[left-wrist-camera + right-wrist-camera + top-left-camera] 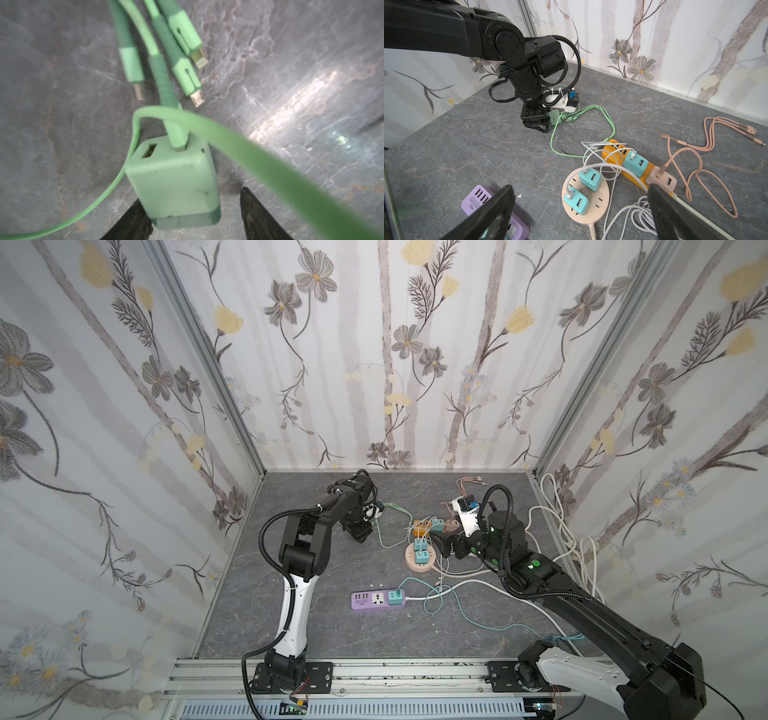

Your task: Insert the plug

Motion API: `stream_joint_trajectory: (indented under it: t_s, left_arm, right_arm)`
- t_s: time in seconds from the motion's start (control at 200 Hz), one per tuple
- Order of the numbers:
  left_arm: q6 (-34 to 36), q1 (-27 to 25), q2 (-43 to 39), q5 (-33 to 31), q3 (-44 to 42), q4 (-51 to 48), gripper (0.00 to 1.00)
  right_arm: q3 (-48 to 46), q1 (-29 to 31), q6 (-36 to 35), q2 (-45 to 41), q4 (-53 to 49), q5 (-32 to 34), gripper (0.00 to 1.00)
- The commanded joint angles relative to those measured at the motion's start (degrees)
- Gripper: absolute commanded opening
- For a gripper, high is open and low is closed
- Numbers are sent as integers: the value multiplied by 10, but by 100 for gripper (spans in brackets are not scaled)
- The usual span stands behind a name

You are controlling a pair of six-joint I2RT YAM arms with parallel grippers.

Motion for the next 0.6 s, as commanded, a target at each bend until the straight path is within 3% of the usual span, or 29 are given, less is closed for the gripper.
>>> stream_joint_trajectory:
  t_s: [0.0,0.2,0.465,0.595]
  left_arm:
    - [13,3,-6,3,-14,7,65]
    - [-2,3,-26,5,-42,48,63]
    - [-85,3,-10,-7,-22,54,65]
    - [-105,3,-5,1,-22,51,61]
  right_arm:
    - [4,0,-1,0,13,4,99]
    - [9,0,3,2,13,-2,99]
    - [7,0,7,2,16,-5,99]
    - [5,0,8,2,15,-7,99]
